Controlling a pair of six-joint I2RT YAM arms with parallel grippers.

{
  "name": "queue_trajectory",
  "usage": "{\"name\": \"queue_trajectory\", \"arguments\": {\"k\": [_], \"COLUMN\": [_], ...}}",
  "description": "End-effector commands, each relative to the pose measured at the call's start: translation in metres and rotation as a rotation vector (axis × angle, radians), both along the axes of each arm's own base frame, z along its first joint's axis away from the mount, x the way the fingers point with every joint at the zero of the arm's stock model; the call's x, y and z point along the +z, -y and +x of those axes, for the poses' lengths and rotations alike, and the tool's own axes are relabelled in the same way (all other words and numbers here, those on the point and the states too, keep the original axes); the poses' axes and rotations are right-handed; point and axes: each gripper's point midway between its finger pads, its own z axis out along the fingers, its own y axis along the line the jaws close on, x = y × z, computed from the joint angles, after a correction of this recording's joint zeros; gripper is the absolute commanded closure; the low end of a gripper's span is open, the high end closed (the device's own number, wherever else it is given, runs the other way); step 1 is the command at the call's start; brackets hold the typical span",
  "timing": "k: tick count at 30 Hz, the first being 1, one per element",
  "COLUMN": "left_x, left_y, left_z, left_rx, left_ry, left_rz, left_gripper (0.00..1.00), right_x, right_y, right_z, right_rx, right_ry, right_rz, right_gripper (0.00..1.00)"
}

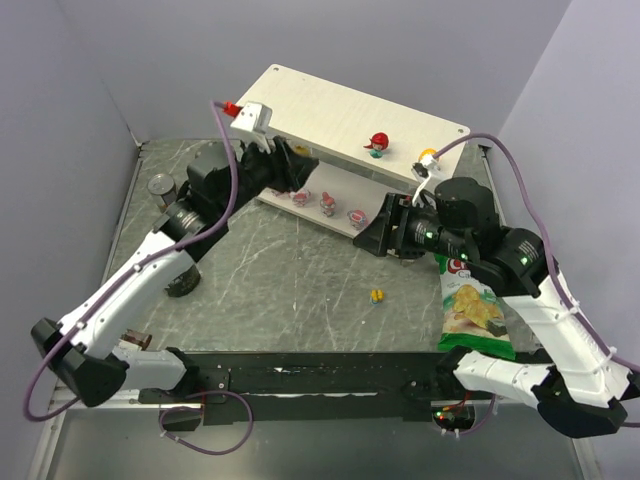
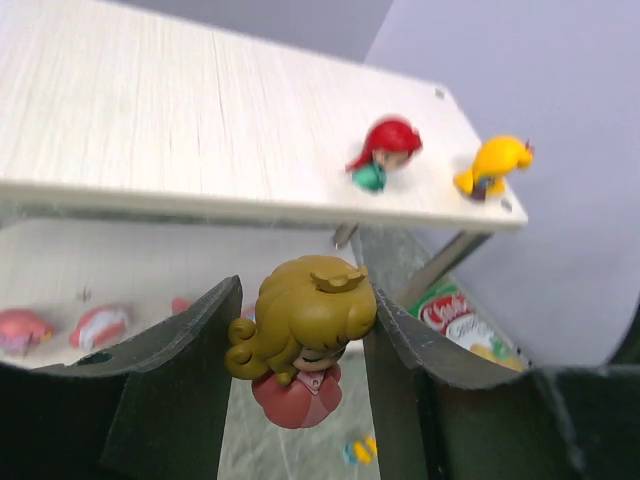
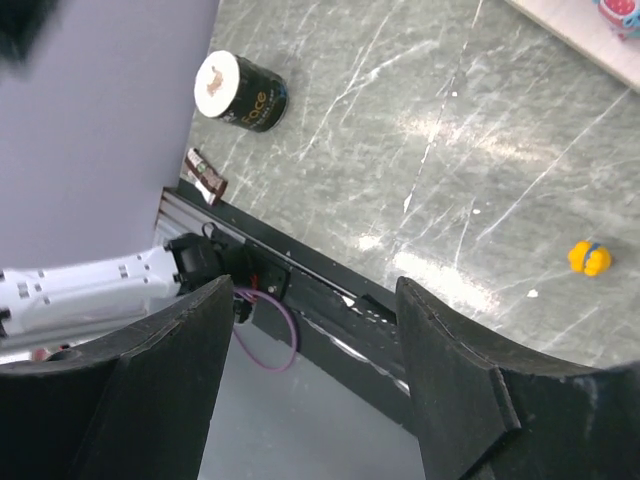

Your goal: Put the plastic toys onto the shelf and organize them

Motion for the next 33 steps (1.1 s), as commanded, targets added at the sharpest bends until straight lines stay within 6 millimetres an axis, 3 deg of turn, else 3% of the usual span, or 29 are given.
{"name": "queue_trajectory", "arguments": {"k": [1, 2, 7, 14, 21, 33], "left_x": [0.049, 0.059, 0.069, 0.052, 0.035, -0.001], "left_y": [0.013, 0.013, 0.035, 0.056, 0.062, 0.074], "left_z": [0.016, 0.021, 0.049, 0.084, 0.102, 0.123], "left_rx": [-0.054, -0.055, -0.075, -0.058, -0.020, 0.043], "left_ry": [0.119, 0.154, 0.224, 0.259, 0.305, 0.281], "left_rz": [-0.119, -0.136, -0.143, -0.145, -0.103, -0.034], "left_gripper": [0.83, 0.83, 0.82, 0.82, 0.81, 0.79], "right_x": [0.011, 0.010, -0.003, -0.008, -0.006, -0.011], "right_y": [0.005, 0.007, 0.024, 0.049, 0.063, 0.069], "right_z": [-0.008, -0.011, -0.021, -0.026, -0.032, -0.036], "right_rx": [0.051, 0.057, 0.042, -0.022, -0.052, -0.049], "right_ry": [0.100, 0.107, 0.109, 0.142, 0.166, 0.162], "right_rz": [0.022, 0.016, -0.027, -0.079, -0.090, -0.120], "right_gripper": [0.27, 0.27, 0.26, 0.26, 0.25, 0.24]}}
